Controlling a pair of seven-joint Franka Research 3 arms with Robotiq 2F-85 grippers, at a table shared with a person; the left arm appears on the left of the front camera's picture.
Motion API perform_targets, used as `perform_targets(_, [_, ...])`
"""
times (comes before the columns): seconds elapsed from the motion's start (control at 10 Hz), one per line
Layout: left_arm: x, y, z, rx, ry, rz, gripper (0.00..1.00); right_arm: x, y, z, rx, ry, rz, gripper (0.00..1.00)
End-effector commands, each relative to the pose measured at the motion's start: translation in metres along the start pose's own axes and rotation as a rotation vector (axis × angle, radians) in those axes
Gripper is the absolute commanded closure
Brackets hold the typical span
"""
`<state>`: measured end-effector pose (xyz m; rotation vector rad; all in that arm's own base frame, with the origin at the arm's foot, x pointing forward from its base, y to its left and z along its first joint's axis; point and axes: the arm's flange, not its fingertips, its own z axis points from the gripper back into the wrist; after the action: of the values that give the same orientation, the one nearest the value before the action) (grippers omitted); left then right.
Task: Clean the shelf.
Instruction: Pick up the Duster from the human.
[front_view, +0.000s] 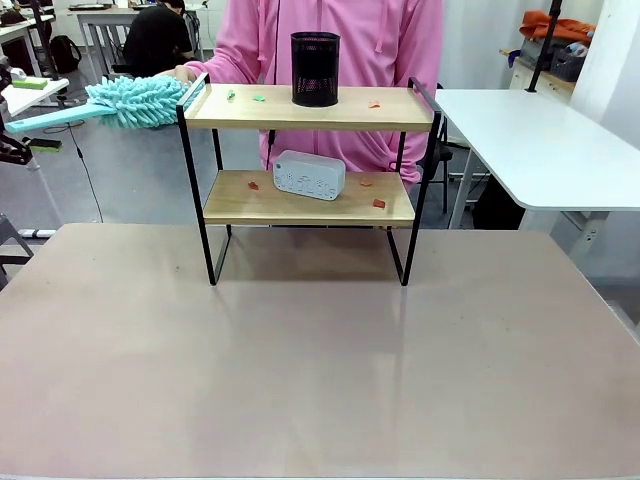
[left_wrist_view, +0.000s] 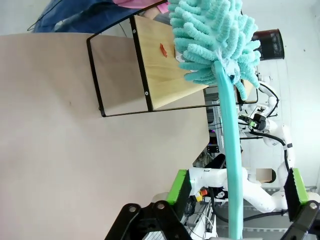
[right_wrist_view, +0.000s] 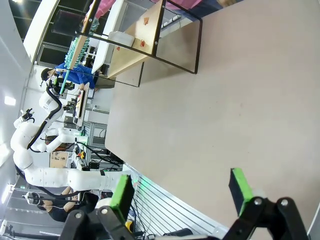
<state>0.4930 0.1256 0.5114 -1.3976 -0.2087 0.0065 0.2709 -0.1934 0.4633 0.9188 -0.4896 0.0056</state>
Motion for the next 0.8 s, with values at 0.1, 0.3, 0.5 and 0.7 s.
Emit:
perform_targets(0.1, [-0.0001, -0.0038, -0.0002, 0.01, 0.011, -0.016, 1.0, 0.0014, 0.0006, -0.0008, 0.014, -0.013, 0.027, 0.0])
perform_targets(0.3, [0.0013, -0.0029, -0.001, 0.008, 0.016, -0.014, 1.0, 0.0014, 0.0006, -0.0008, 0.014, -0.013, 0.027, 0.0])
perform_targets(0.5, [0.0008, -0.002, -0.0027, 0.0, 0.025, -0.01, 1.0, 0.0014, 0.0006, -0.0008, 0.014, -0.013, 0.027, 0.0])
perform_targets(0.7, [-0.0005, -0.0021, -0.0033, -0.007, 0.026, -0.012, 1.0, 0.0014, 0.0006, -0.0008, 0.014, -0.013, 0.027, 0.0])
